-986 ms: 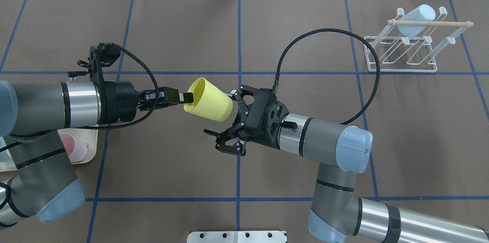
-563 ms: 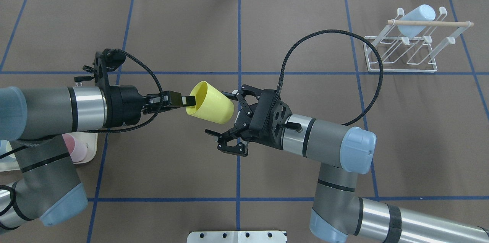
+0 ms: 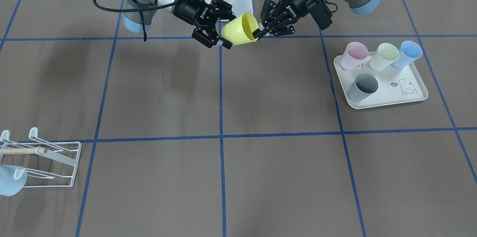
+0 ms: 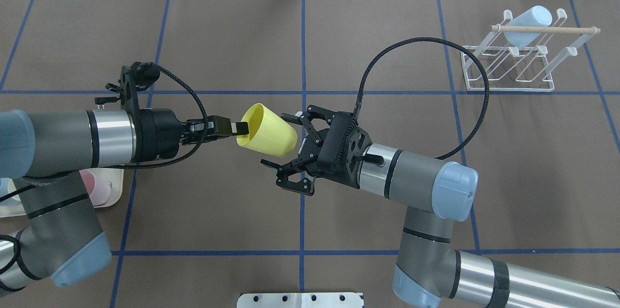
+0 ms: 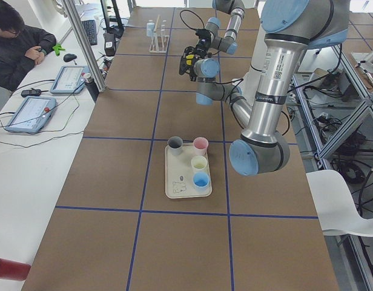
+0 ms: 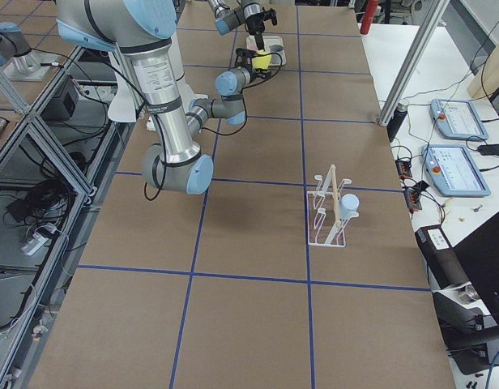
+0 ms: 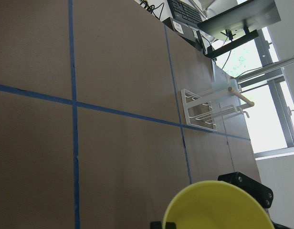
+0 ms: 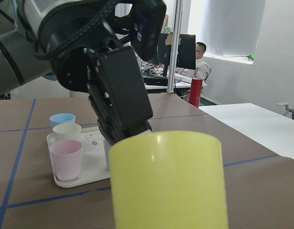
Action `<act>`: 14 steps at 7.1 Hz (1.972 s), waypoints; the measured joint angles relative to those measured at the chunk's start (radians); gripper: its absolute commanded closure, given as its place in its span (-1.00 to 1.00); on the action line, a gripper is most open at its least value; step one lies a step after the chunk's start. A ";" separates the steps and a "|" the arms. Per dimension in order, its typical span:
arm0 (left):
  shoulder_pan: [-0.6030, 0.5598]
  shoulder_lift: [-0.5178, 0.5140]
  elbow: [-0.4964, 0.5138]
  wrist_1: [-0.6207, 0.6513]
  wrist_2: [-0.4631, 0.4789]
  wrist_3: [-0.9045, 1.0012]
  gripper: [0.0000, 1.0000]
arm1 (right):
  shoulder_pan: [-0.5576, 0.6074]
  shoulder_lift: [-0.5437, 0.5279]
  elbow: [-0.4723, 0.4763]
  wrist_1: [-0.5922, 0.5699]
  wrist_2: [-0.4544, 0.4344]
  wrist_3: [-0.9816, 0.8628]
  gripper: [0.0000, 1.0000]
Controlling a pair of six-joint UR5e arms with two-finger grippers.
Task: Transfer IKEA cup to right arm and place on rack
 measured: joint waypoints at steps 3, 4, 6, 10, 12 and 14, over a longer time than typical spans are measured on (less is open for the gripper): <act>0.000 -0.006 -0.001 -0.001 -0.003 0.002 -0.98 | 0.002 -0.003 0.000 0.000 -0.001 0.000 0.52; 0.000 -0.007 -0.003 -0.001 -0.003 0.002 -1.00 | 0.003 -0.004 0.001 0.000 -0.001 0.000 0.55; -0.005 -0.008 -0.009 -0.002 0.001 0.001 -1.00 | 0.005 -0.001 0.007 0.002 0.001 -0.001 0.78; -0.105 0.041 -0.068 0.191 -0.030 0.128 -1.00 | 0.071 -0.015 0.024 -0.141 0.012 -0.024 1.00; -0.157 0.057 -0.201 0.519 -0.036 0.322 -1.00 | 0.137 -0.016 0.101 -0.425 0.013 -0.080 1.00; -0.232 0.125 -0.308 0.711 -0.040 0.541 -1.00 | 0.223 -0.005 0.231 -0.823 0.011 -0.234 1.00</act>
